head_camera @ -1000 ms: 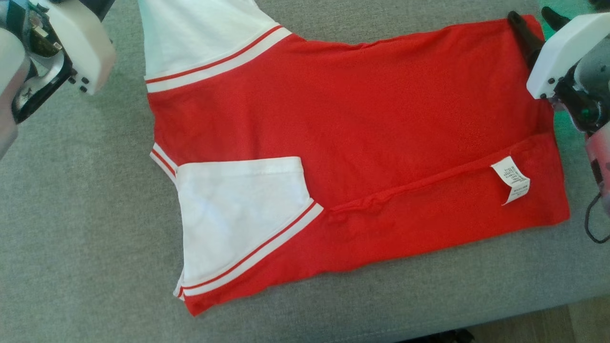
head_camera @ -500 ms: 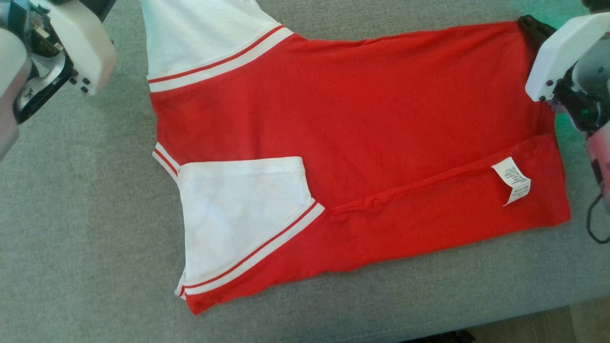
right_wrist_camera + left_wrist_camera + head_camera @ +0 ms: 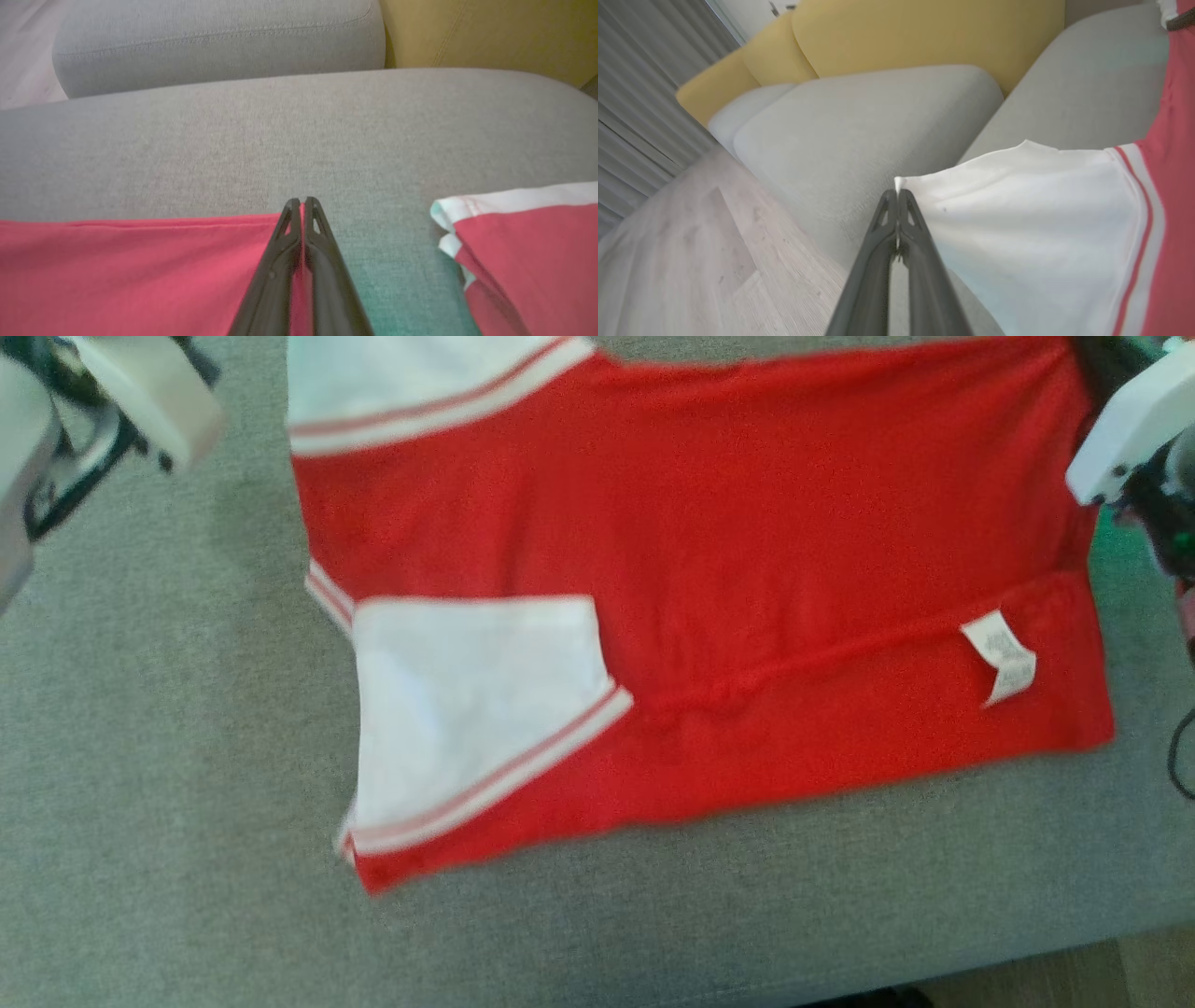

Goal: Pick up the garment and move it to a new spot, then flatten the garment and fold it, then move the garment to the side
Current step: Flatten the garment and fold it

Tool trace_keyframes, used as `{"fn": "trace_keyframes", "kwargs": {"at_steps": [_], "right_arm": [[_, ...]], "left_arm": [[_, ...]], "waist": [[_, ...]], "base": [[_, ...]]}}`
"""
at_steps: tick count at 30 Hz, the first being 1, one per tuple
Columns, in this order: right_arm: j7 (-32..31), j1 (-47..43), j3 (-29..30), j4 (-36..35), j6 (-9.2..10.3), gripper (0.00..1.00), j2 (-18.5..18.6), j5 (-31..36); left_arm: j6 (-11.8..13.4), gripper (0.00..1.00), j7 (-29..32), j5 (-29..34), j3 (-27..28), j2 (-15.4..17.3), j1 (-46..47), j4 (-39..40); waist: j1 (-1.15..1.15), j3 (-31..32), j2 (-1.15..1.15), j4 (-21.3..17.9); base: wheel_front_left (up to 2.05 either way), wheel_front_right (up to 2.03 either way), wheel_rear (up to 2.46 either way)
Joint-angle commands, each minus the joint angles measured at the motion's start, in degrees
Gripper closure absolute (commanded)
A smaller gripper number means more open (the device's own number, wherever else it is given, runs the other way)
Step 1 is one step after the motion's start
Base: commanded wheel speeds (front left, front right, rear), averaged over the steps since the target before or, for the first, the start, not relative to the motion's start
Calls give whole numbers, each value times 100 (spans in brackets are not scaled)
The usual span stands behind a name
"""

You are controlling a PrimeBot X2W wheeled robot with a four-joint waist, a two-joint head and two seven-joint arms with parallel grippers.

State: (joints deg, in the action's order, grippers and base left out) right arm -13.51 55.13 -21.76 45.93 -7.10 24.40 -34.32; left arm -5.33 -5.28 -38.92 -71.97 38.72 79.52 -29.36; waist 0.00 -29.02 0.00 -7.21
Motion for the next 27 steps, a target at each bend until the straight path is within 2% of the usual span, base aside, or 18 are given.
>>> {"fn": "trace_keyframes", "kwargs": {"at_steps": [1, 5, 13, 20, 27], "right_arm": [[155, 204, 92, -189, -39, 100, 147, -40], [393, 175, 211, -294, -39, 100, 263, -64], [504, -472, 262, -613, -39, 100, 553, -213], [551, -1302, 606, -1055, -39, 100, 855, -192], [526, -2260, 1122, -1484, -39, 100, 851, -31]], "left_arm": [[115, 100, -281, 98, 387, 131, 440, 21], [187, 100, -704, 156, 458, 13, 397, 15], [261, 100, -894, -25, 460, 24, -269, 326], [604, 100, -955, -179, 501, 415, -1243, 1283], [1086, 100, -964, -402, 428, 851, -2249, 2261]], "waist": [[0, 30, 0, 29], [0, 169, 0, 148], [0, 499, 0, 409], [0, 757, 0, 618], [0, 967, 0, 743]], "base": [[0, 0, 0], [0, 0, 0], [0, 0, 0], [0, 0, 0], [0, 0, 0]]}}
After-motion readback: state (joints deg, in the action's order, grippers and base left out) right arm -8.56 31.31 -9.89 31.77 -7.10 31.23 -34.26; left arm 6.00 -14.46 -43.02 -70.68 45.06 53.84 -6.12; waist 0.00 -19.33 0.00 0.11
